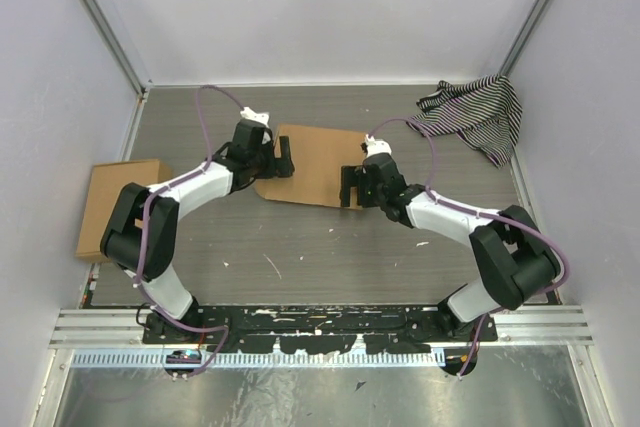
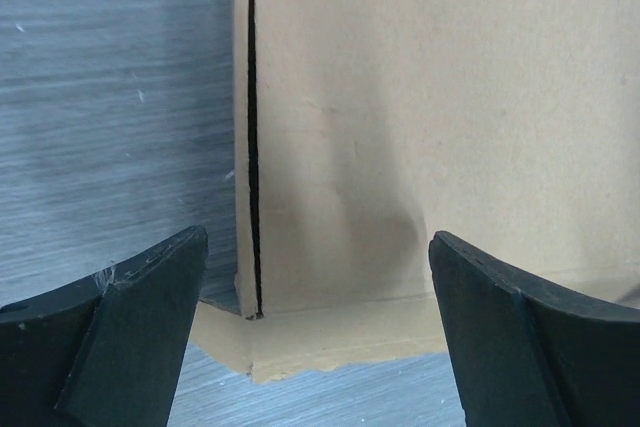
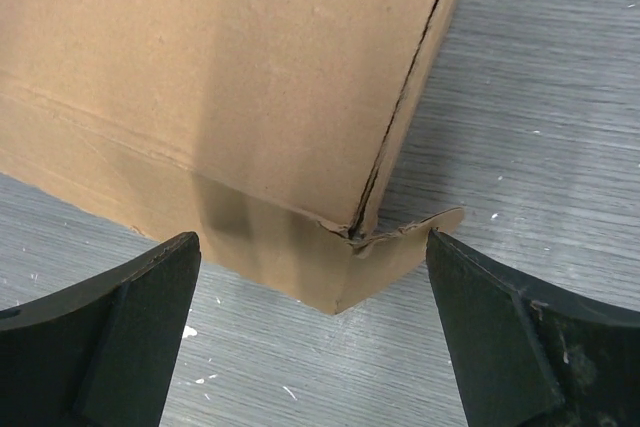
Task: Fold the paper box
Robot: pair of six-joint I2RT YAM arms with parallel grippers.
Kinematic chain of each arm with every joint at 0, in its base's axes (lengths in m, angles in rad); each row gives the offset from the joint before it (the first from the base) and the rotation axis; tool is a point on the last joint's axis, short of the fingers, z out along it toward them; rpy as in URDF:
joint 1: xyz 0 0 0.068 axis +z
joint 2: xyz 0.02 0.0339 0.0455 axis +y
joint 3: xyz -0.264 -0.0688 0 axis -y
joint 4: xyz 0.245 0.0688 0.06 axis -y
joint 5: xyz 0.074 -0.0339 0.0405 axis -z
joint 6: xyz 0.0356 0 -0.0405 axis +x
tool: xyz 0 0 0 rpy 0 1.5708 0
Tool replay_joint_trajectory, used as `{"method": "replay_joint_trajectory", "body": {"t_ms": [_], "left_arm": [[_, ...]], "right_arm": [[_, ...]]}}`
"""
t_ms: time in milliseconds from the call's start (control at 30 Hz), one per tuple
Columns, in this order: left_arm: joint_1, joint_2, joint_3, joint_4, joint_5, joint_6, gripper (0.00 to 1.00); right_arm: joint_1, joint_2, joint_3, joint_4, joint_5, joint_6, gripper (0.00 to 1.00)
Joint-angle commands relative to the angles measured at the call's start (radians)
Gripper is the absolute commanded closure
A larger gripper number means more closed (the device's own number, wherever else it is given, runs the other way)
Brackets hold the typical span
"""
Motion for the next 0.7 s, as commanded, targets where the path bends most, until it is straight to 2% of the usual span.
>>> {"method": "replay_joint_trajectory", "body": {"t_ms": [0, 300, 433, 500, 667], "left_arm": [[-0.001, 0.004, -0.065, 0.065, 0.075, -0.031, 0.03], [-0.004, -0.015, -0.126, 0.094, 0.131, -0.078, 0.09], [-0.003, -0.015, -0.094, 0.012, 0.169, -0.092, 0.12], [-0.003, -0.021, -0.081, -0.034, 0.178, -0.102, 0.18], [-0.003, -0.022, -0.027, -0.19, 0.201, -0.12, 0.23]], "right_arm": [[-0.001, -0.001, 0.028, 0.059, -0.05, -0.022, 0.0], [-0.001, -0.027, 0.018, 0.027, -0.109, -0.002, 0.11], [-0.001, -0.025, 0.047, -0.03, -0.127, 0.015, 0.19], [-0.001, -0.03, 0.056, -0.054, -0.126, 0.029, 0.2], [-0.001, -0.025, 0.09, -0.126, -0.103, 0.067, 0.22]]}}
